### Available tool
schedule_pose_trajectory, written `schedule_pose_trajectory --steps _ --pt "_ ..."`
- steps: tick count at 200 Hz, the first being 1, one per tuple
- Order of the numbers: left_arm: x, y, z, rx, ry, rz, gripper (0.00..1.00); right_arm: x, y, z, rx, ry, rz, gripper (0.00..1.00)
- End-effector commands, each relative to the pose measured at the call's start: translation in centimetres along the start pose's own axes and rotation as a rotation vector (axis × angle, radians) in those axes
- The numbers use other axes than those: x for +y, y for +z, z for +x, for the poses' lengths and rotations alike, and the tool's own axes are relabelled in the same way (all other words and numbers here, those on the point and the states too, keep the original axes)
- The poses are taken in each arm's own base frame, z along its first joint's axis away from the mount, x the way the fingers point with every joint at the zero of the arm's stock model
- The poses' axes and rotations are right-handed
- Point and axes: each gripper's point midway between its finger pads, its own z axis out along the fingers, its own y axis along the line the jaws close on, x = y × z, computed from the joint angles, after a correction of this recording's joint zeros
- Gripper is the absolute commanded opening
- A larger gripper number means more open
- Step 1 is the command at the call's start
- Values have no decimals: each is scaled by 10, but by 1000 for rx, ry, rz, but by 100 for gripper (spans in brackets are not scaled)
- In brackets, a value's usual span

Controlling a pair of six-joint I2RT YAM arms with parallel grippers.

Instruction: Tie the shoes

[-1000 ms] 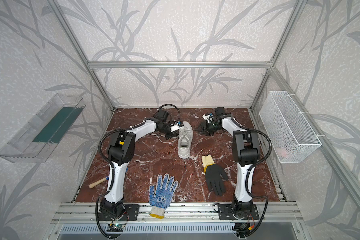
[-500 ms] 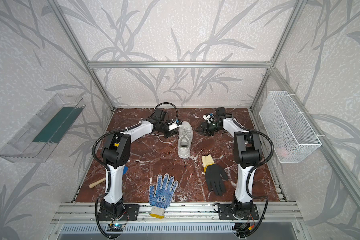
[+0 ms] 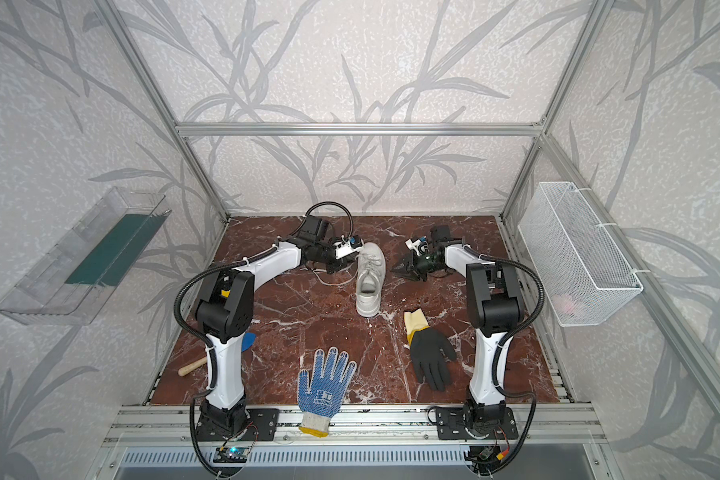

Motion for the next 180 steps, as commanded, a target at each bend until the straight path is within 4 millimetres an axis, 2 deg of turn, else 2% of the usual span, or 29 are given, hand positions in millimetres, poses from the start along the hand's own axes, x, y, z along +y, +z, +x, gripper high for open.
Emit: schedule_pose_trajectory --steps 1,39,118,180 --pt "8 -23 -28 -47 67 -33 0 12 -2 -3 -19 4 -55 24" --pt "3 -27 -33 -46 88 -25 0 11 10 10 15 16 -77 16" --pt "-1 -32 -48 -61 118 -24 0 14 33 20 59 19 -87 15" --pt "-7 -30 -49 -59 118 -18 0 8 32 22 58 40 -25 18"
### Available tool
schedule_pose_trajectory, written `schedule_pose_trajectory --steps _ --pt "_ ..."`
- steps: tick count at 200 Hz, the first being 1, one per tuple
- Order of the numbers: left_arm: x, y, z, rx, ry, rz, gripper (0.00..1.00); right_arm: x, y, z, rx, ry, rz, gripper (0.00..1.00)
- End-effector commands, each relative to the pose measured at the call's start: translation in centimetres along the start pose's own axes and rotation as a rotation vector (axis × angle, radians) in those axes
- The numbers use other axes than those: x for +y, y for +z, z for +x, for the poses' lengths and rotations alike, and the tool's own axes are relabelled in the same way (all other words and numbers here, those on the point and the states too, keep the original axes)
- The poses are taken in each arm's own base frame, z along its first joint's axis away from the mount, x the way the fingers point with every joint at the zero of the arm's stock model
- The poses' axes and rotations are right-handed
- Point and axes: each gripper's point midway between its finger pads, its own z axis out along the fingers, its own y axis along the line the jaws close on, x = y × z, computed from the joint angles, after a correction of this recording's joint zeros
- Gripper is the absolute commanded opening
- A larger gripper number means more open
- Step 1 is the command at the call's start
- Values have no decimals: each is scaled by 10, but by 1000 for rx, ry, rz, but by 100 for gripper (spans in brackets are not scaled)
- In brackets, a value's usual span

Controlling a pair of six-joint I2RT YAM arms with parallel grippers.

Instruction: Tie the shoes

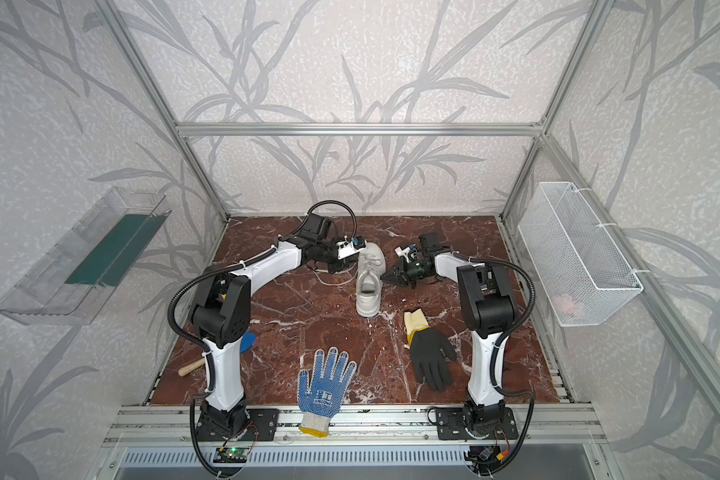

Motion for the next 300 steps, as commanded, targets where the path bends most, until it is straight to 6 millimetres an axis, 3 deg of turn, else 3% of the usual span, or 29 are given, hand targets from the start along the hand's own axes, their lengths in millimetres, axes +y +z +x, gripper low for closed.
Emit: schedule_pose_trajectory --steps 1,53,122,216,300 --pt "7 -22 -27 -44 58 -34 0 -1 -1 -1 0 14 21 18" --pt "6 -22 -30 -45 72 -36 0 3 3 -1 16 2 13 19" --pt "2 -21 -33 -48 77 -32 0 35 0 -8 2 -41 -81 18" --pt "-4 -21 -35 -42 86 -23 0 58 -2 -20 -59 7 -249 18" --pt "-7 -21 -38 -39 97 -15 0 65 0 -25 -74 23 -324 18"
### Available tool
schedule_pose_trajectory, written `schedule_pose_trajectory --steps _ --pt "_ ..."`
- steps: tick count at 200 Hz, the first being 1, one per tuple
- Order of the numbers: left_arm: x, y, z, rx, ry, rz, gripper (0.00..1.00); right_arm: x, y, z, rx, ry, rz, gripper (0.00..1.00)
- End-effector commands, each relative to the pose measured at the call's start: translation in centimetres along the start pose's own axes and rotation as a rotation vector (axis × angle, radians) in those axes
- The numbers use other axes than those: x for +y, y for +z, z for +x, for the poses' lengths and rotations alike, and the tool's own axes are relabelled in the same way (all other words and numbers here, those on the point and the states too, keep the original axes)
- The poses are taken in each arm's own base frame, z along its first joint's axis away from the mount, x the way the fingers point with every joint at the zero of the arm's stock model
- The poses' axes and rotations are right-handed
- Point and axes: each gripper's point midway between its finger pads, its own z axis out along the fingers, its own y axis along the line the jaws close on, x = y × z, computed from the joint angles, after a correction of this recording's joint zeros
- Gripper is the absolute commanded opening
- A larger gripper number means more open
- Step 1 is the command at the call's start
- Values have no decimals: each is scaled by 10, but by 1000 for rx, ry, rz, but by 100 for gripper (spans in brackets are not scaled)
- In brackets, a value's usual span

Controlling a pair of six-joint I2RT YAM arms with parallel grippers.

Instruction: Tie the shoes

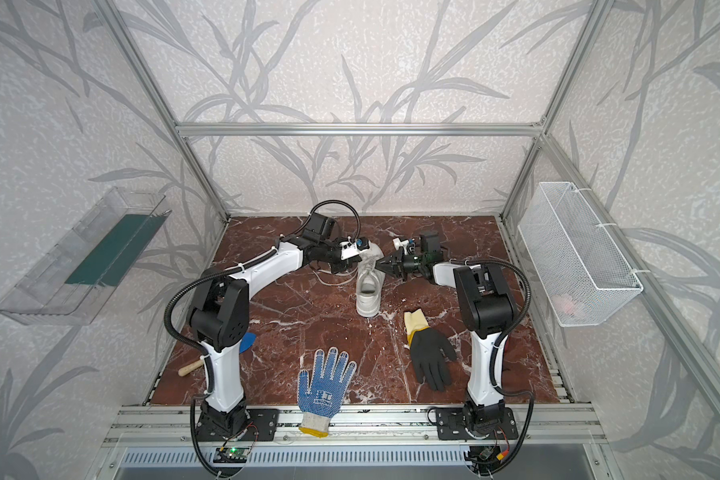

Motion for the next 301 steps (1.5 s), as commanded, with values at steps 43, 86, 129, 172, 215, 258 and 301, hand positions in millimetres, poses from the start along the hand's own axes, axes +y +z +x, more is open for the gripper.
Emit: schedule_pose_trajectory --steps 43,86,129,172,215,258,301 --pt "-4 -14 -21 -21 48 8 0 17 8 1 13 -28 -82 19" --pt "-9 -9 -22 -23 44 21 0 15 10 1 13 -23 -82 19" --pt "-9 -8 -21 -19 41 20 0 9 8 2 4 -15 -65 22" --pt "-10 -8 -20 -13 42 20 0 14 0 4 -7 -18 -84 35" --pt "-9 -7 -20 -15 42 16 0 1 -20 2 -41 11 -58 39" --pt "-9 -7 -17 -5 40 12 0 -12 -28 10 -36 22 -4 39" --pt "-9 -7 -17 -6 40 11 0 -27 -27 16 -19 46 52 20"
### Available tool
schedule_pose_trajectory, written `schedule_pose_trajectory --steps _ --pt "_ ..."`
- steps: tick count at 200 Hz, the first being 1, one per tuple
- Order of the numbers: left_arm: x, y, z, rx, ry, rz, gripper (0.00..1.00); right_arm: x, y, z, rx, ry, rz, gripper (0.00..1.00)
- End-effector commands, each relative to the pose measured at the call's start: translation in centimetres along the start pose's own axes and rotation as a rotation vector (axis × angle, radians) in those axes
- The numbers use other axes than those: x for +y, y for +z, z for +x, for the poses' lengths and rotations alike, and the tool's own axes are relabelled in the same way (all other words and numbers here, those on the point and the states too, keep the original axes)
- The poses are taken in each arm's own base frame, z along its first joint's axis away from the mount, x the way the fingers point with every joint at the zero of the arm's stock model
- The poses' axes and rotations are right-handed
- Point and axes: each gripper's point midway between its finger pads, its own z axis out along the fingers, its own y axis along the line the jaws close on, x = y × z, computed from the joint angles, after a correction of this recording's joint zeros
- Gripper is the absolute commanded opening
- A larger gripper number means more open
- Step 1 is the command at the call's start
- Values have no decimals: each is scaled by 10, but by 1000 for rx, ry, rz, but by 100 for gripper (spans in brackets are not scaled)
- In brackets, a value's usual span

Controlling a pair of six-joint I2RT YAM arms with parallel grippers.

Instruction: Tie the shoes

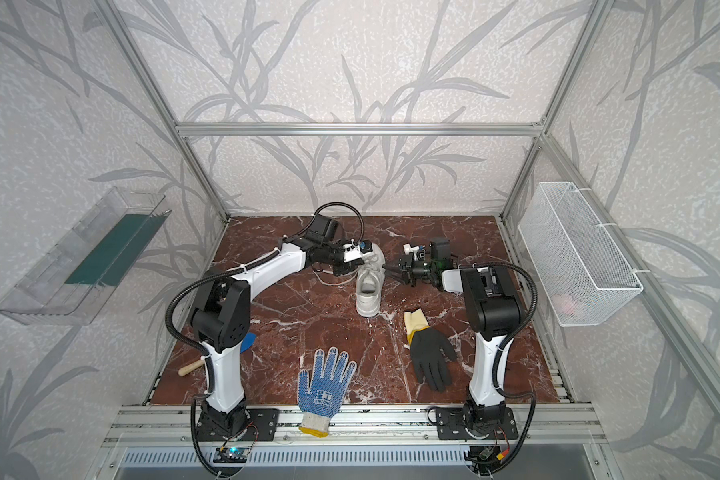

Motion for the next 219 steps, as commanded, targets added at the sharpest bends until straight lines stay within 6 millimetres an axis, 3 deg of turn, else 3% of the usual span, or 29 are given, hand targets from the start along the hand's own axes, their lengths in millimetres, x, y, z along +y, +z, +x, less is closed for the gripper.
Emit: schedule_pose_trajectory --steps 1,31,160,219 --pt "1 -12 -12 -16 32 -14 0 -3 -1 9 21 -4 36 19" --pt "2 -12 -12 -16 33 -16 0 -5 3 10 40 -1 42 14" --pt "2 -14 -12 -14 34 -22 0 5 23 11 82 -8 19 14" --pt "2 -13 -12 -13 37 -19 0 25 32 0 59 -25 -73 14"
